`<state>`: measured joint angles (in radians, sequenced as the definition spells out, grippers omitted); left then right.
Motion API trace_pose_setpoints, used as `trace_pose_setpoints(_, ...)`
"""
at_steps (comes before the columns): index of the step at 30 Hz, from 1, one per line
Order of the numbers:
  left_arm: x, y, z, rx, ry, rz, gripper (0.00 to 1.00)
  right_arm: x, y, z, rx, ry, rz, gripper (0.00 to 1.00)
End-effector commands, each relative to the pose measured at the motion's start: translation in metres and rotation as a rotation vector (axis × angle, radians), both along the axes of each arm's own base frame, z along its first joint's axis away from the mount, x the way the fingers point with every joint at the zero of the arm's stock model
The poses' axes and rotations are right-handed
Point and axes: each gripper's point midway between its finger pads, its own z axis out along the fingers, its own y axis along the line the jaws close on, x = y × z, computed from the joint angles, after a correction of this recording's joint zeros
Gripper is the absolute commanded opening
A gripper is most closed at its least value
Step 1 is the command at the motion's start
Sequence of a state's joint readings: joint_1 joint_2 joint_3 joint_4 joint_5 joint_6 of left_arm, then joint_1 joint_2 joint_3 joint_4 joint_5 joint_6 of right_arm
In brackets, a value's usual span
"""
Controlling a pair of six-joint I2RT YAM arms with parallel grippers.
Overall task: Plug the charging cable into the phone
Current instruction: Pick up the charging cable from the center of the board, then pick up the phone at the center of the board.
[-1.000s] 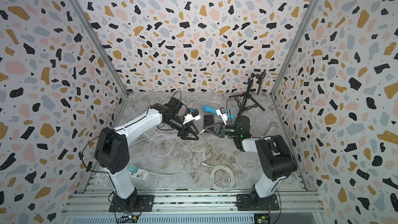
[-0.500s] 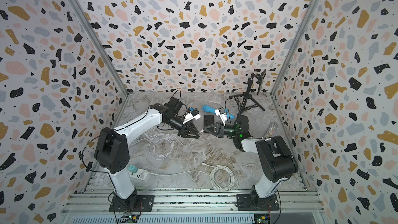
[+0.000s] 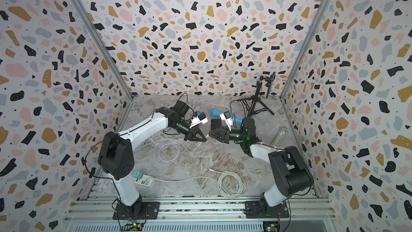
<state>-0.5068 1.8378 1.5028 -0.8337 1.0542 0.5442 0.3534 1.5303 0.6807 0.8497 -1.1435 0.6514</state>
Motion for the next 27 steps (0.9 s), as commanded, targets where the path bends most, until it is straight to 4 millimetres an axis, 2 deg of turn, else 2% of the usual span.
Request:
trace_pose_setpoints(1, 0.011, -0.001, 0.006, 0.017, -0.036, 0.041, 0.0, 0.006, -0.006, 0.005, -0.083, -0.101, -0.081, 0.49)
trace_pose_setpoints(5, 0.021, 0.009, -0.006, 0.071, -0.02, 0.119, 0.0, 0.017, -0.026, 0.002, -0.253, -0.184, -0.25, 0.78)
trace_pose_setpoints(6, 0.026, 0.013, -0.006, 0.077, -0.015, 0.149, 0.0, 0.023, -0.032, 0.001, -0.294, -0.194, -0.305, 0.93)
trace_pose_setpoints(7, 0.029, 0.017, -0.008, 0.084, 0.005, 0.18, 0.0, 0.029, -0.038, 0.004, -0.326, -0.21, -0.359, 0.99)
trace_pose_setpoints(9, 0.041, 0.028, -0.012, 0.094, 0.024, 0.259, 0.0, 0.046, -0.056, 0.001, -0.413, -0.199, -0.502, 1.0)
trace_pose_setpoints(12, 0.056, 0.046, -0.02, 0.116, 0.055, 0.375, 0.0, 0.076, -0.095, -0.003, -0.54, -0.089, -0.788, 1.0)
trace_pose_setpoints(13, 0.061, 0.052, -0.025, 0.119, 0.077, 0.422, 0.0, 0.083, -0.104, -0.001, -0.576, -0.071, -0.845, 1.0)
trace_pose_setpoints(15, 0.067, 0.061, -0.036, 0.106, 0.129, 0.498, 0.0, 0.082, -0.115, -0.016, -0.677, 0.004, -0.87, 1.0)
trace_pose_setpoints(18, 0.069, 0.066, -0.052, 0.105, 0.175, 0.547, 0.0, 0.085, -0.117, -0.024, -0.642, 0.086, -0.907, 1.0)
trace_pose_setpoints(21, 0.071, 0.066, -0.057, 0.093, 0.207, 0.568, 0.0, 0.095, -0.108, -0.017, -0.507, 0.147, -0.927, 0.97)
trace_pose_setpoints(24, 0.072, 0.061, -0.051, 0.048, 0.229, 0.565, 0.0, 0.093, -0.08, -0.019, -0.429, 0.198, -0.802, 0.86)
trace_pose_setpoints(25, 0.072, 0.06, -0.047, 0.031, 0.232, 0.561, 0.0, 0.091, -0.066, -0.013, -0.373, 0.174, -0.746, 0.84)
trace_pose_setpoints(27, 0.074, 0.058, -0.039, 0.008, 0.237, 0.561, 0.0, 0.082, -0.047, -0.013, -0.329, 0.163, -0.64, 0.82)
